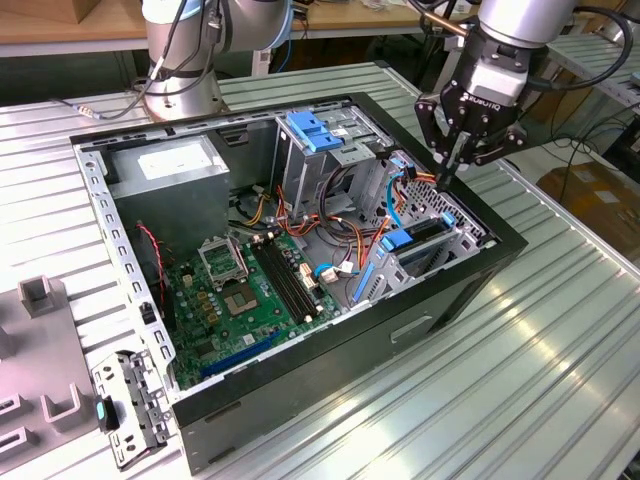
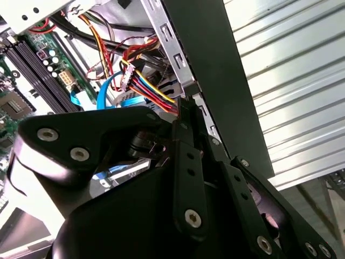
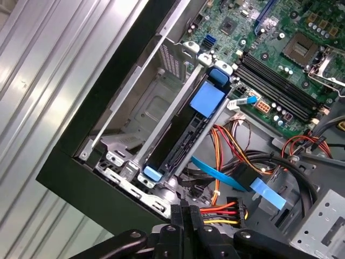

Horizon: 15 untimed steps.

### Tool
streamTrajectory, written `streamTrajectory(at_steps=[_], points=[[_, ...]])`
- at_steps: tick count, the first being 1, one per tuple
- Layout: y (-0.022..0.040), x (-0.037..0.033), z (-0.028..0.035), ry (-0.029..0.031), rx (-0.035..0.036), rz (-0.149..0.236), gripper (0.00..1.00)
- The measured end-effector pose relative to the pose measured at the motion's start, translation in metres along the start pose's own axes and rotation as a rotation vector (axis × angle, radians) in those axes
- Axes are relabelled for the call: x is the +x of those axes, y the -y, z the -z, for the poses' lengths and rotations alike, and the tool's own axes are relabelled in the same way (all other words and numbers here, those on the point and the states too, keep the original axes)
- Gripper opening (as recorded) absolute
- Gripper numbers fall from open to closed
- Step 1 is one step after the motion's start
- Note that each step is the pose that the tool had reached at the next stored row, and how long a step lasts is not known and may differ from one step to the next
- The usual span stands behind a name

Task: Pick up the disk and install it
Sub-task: 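Insert the first disk wire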

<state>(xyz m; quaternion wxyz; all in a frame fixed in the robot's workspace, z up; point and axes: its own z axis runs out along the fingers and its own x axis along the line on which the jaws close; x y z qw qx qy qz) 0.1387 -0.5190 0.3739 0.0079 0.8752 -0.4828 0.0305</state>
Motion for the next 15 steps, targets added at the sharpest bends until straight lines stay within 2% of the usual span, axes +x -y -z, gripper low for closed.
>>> streamTrajectory(at_steps=[3, 11, 13, 15], points=[[0.0, 0.0, 0.0, -0.0007, -0.0025, -0.042, 0.16], [0.0, 0.0, 0.0, -0.0007, -0.0026, -0.042, 0.16], [0.0, 0.0, -0.0001, -0.0007, -0.003, -0.049, 0.16], [0.0, 0.0, -0.0001, -0.0011, -0.0045, -0.073, 0.16]])
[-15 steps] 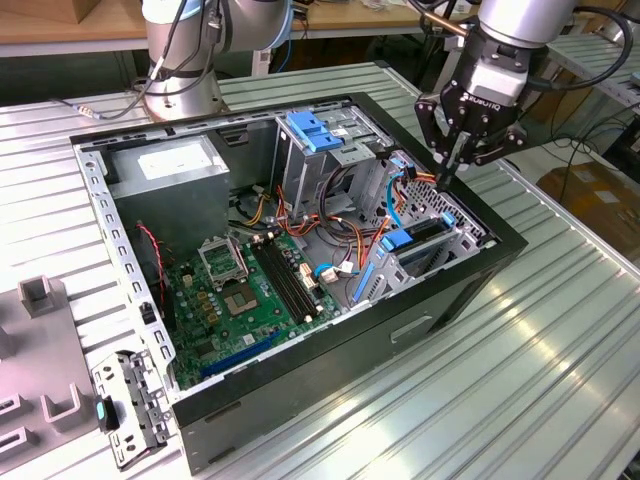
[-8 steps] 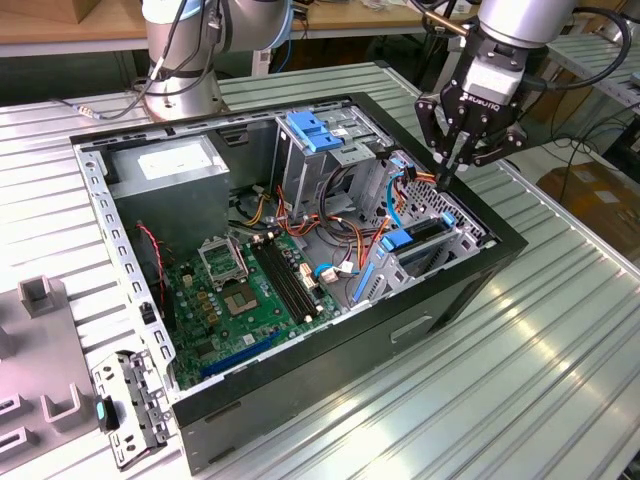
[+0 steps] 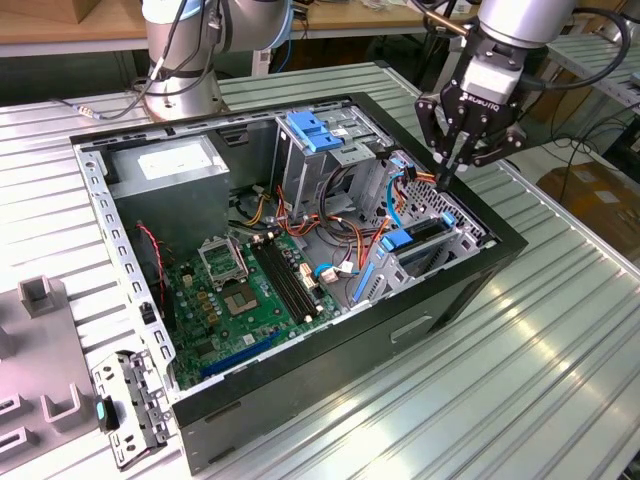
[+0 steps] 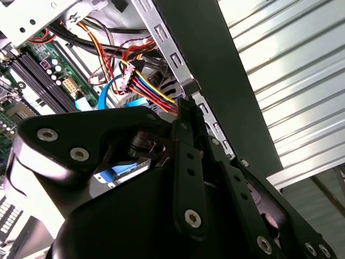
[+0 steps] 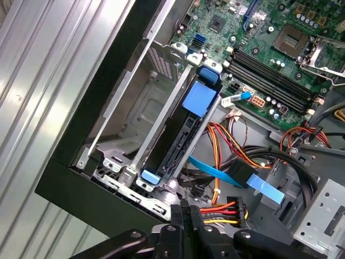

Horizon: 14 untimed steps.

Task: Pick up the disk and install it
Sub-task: 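Insert the first disk wire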

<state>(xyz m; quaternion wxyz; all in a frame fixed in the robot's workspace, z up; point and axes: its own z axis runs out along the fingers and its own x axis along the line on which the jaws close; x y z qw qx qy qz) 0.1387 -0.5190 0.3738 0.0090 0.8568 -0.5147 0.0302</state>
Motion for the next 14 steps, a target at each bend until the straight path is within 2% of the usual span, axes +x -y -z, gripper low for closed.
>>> streamTrajectory(at_steps=[14], points=[[0.0, -0.0001, -0.0011, -0.0034, -0.0129, -0.211, 0.16]])
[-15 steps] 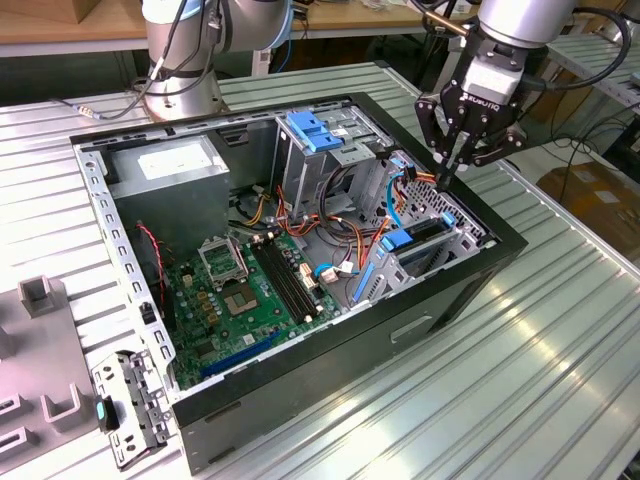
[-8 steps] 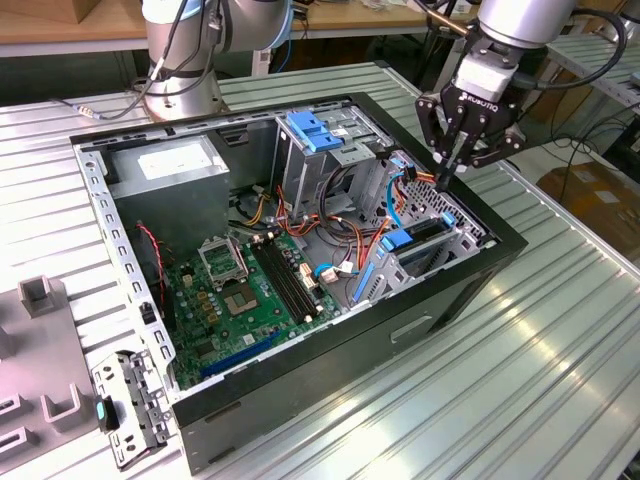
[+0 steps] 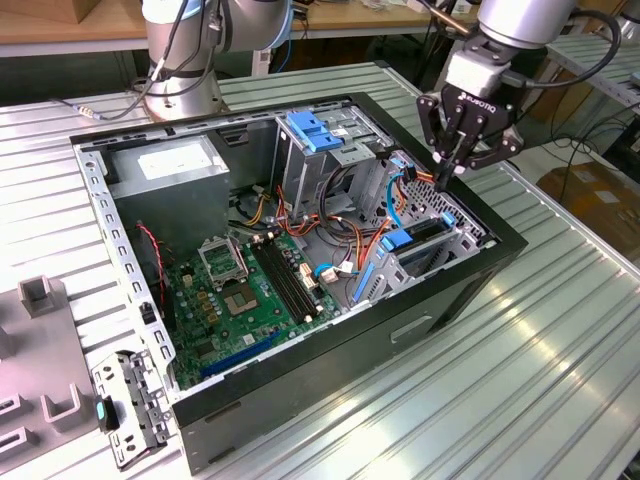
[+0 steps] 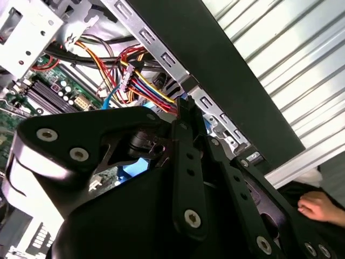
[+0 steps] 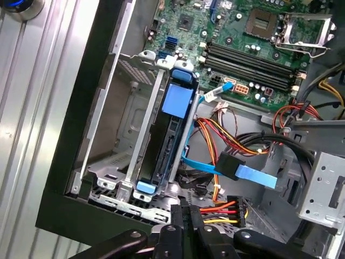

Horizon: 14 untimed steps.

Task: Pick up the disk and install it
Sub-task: 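Insert the first disk wire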

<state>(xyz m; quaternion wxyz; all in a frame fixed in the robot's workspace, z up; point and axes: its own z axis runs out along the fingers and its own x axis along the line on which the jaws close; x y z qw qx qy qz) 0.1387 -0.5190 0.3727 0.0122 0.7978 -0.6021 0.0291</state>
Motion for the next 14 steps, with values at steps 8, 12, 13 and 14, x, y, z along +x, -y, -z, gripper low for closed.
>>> streamTrajectory(at_steps=[8, 12, 13, 14], points=[[0.0, 0.0, -0.0005, -0.0018, -0.0072, -0.118, 0.16], [0.0, 0.0, -0.0005, -0.002, -0.008, -0.131, 0.16], [0.0, 0.0, -0.0005, -0.0021, -0.008, -0.131, 0.16], [0.0, 0.0, -0.0005, -0.002, -0.008, -0.131, 0.16]])
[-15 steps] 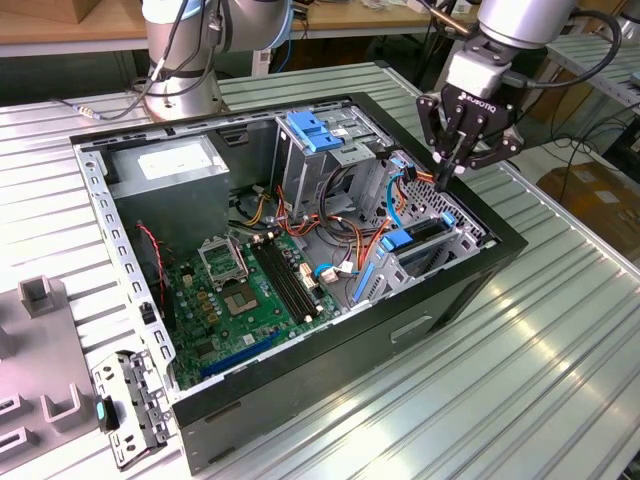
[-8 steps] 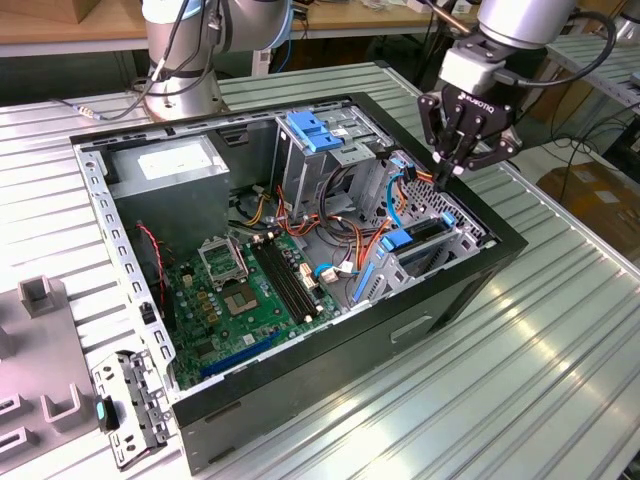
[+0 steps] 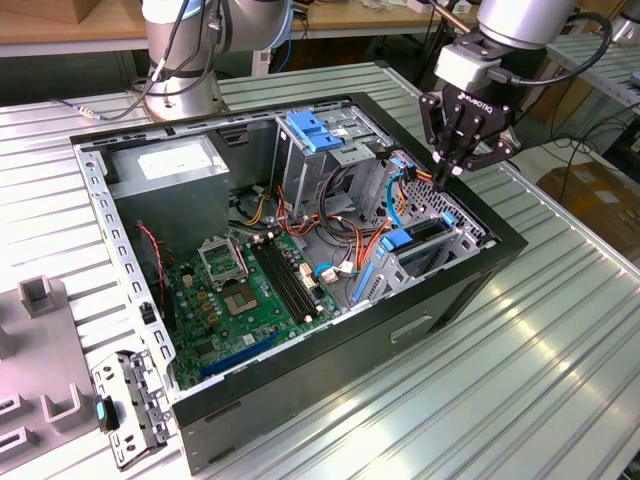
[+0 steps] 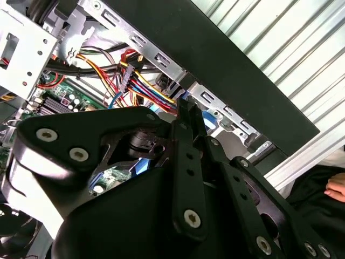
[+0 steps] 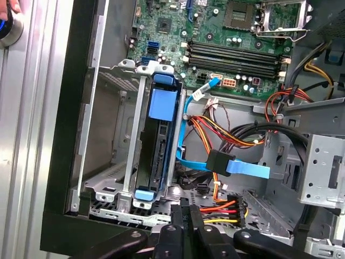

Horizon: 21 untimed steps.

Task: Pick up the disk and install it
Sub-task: 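Insert the first disk wire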

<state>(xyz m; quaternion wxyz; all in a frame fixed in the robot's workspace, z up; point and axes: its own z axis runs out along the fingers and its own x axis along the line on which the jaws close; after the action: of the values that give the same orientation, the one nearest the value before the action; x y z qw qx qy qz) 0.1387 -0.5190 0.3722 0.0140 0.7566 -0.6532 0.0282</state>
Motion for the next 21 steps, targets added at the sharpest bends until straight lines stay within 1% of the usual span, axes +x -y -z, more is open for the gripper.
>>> streamTrajectory(at_steps=[4, 8, 12, 14, 21], points=[[-0.0012, -0.0002, 0.0, -0.0001, -0.0006, -0.009, 0.16], [-0.0025, -0.0004, -0.0001, -0.0005, -0.0021, -0.034, 0.16], [-0.0027, -0.0005, -0.0004, -0.0017, -0.006, -0.099, 0.16], [-0.0027, -0.0004, -0.0005, -0.002, -0.0075, -0.124, 0.16], [-0.0027, -0.0004, -0.0006, -0.002, -0.0078, -0.128, 0.16]])
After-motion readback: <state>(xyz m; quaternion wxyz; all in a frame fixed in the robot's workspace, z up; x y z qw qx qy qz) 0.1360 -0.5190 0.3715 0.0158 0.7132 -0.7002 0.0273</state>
